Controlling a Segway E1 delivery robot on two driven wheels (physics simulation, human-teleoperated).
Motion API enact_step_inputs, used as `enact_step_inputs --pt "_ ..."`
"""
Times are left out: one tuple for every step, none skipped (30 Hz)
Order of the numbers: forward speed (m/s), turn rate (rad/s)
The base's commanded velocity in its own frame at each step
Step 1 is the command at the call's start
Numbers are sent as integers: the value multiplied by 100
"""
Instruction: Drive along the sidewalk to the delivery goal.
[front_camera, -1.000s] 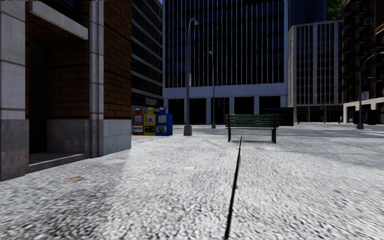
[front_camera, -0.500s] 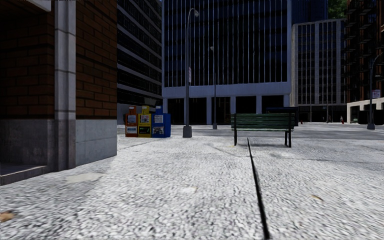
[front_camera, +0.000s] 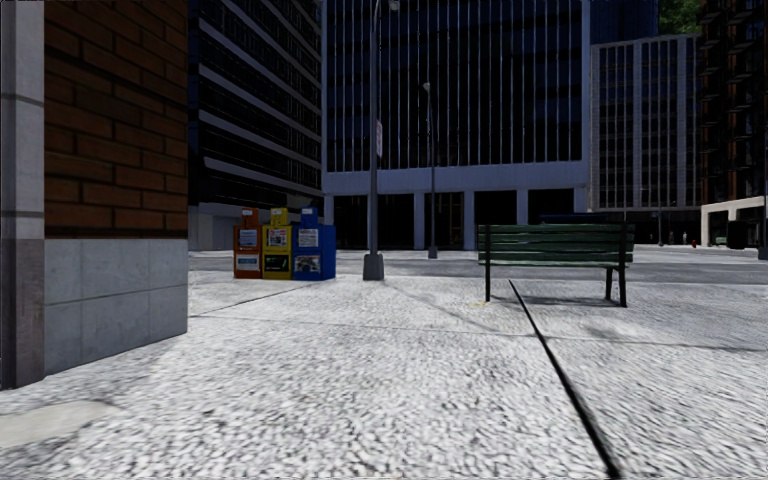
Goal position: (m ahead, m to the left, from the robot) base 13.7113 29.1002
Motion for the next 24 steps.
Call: enact_step_inputs --pt "200 0" --pt "200 0" --pt "200 0" --pt "200 0" --pt "200 0" --pt "200 0" --pt "200 3" --pt "200 3" --pt "200 8" --pt "200 15" --pt "200 20" --pt "200 21" --pt "200 22" --pt "200 22" --pt "200 23" --pt "200 27" --pt "200 32" --pt "200 35" --pt "200 35" --pt "200 36" --pt "200 36" --pt "200 37" --pt "200 37" --pt "199 38"
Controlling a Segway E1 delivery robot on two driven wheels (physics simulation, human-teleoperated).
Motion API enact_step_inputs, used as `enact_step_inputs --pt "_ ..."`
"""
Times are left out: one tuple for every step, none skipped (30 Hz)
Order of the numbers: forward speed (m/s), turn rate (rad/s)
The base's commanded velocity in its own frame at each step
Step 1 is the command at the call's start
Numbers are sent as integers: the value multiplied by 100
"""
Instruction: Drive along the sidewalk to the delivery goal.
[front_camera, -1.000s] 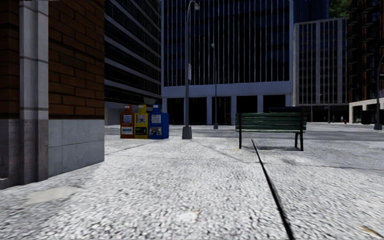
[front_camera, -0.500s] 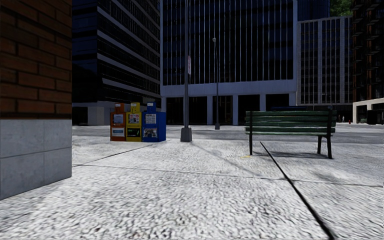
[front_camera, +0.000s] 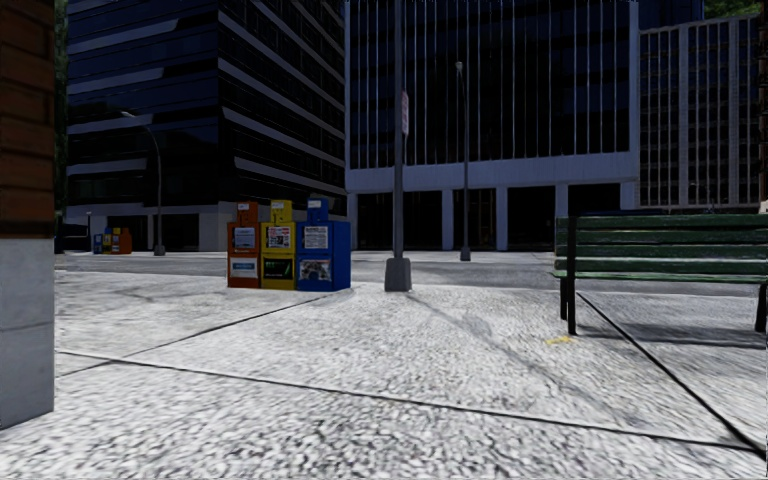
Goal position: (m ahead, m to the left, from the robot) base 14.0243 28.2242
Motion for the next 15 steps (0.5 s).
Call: enact_step_inputs --pt "195 38" --pt "191 38" --pt "187 38" --pt "181 41" --pt "168 45" --pt "165 47" --pt "164 47" --pt "163 47" --pt "163 47" --pt "163 47" --pt "163 47" --pt "162 47" --pt "162 47" --pt "159 47" --pt "159 48"
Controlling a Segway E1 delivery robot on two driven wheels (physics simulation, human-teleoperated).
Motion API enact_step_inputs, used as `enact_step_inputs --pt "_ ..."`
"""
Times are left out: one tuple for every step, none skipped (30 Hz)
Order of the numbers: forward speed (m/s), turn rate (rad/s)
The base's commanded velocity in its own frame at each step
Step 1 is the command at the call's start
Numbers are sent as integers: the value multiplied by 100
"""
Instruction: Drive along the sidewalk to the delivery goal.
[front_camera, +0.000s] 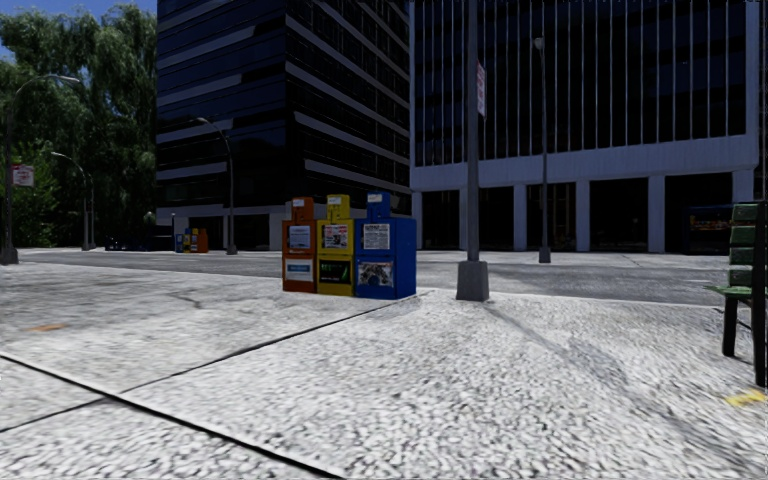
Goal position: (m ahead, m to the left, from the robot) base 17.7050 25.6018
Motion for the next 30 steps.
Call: enact_step_inputs --pt "158 48" --pt "158 48" --pt "158 48" --pt "158 48" --pt "158 48" --pt "158 48" --pt "158 48" --pt "158 48" --pt "158 48" --pt "158 48" --pt "158 48" --pt "158 49" --pt "158 50" --pt "158 52" --pt "158 53" --pt "158 53" --pt "158 53" --pt "158 53" --pt "158 53" --pt "158 53" --pt "158 53" --pt "158 53" --pt "200 53" --pt "200 53" --pt "200 53" --pt "200 53" --pt "200 53" --pt "200 53" --pt "200 53" --pt "200 53"
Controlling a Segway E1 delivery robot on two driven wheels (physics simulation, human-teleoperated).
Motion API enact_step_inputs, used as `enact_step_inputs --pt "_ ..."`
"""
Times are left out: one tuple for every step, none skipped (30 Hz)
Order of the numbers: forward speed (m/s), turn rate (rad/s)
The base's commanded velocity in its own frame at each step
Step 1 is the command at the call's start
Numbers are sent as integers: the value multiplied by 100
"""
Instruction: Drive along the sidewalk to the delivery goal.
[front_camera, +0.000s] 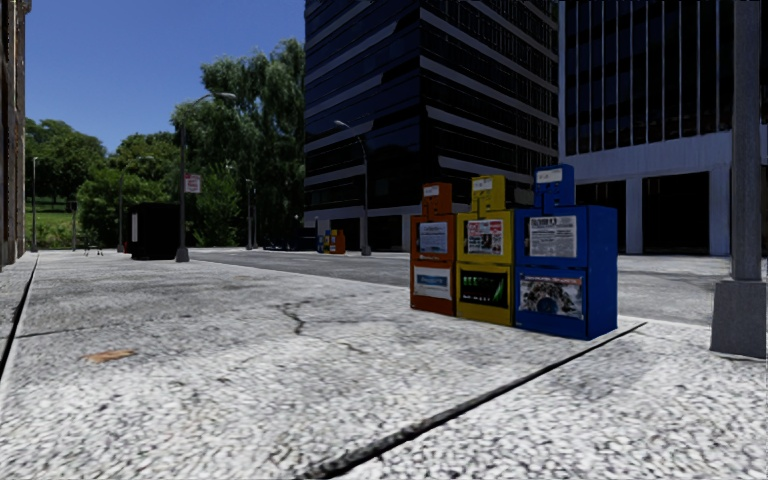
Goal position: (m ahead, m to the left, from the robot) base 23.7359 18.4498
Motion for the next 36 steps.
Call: enact_step_inputs --pt "200 53" --pt "200 53" --pt "200 53" --pt "200 53" --pt "200 53" --pt "200 53" --pt "200 53" --pt "200 53" --pt "200 53" --pt "200 53" --pt "200 53" --pt "200 53" --pt "200 53" --pt "200 53" --pt "200 53" --pt "200 53" --pt "200 53" --pt "200 53" --pt "200 53" --pt "200 53" --pt "200 53" --pt "200 53" --pt "200 53" --pt "200 53" --pt "200 53" --pt "200 53" --pt "200 53" --pt "200 53" --pt "200 53" --pt "200 53" --pt "200 53" --pt "200 53" --pt "200 53" --pt "200 53" --pt "200 53" --pt "200 53"
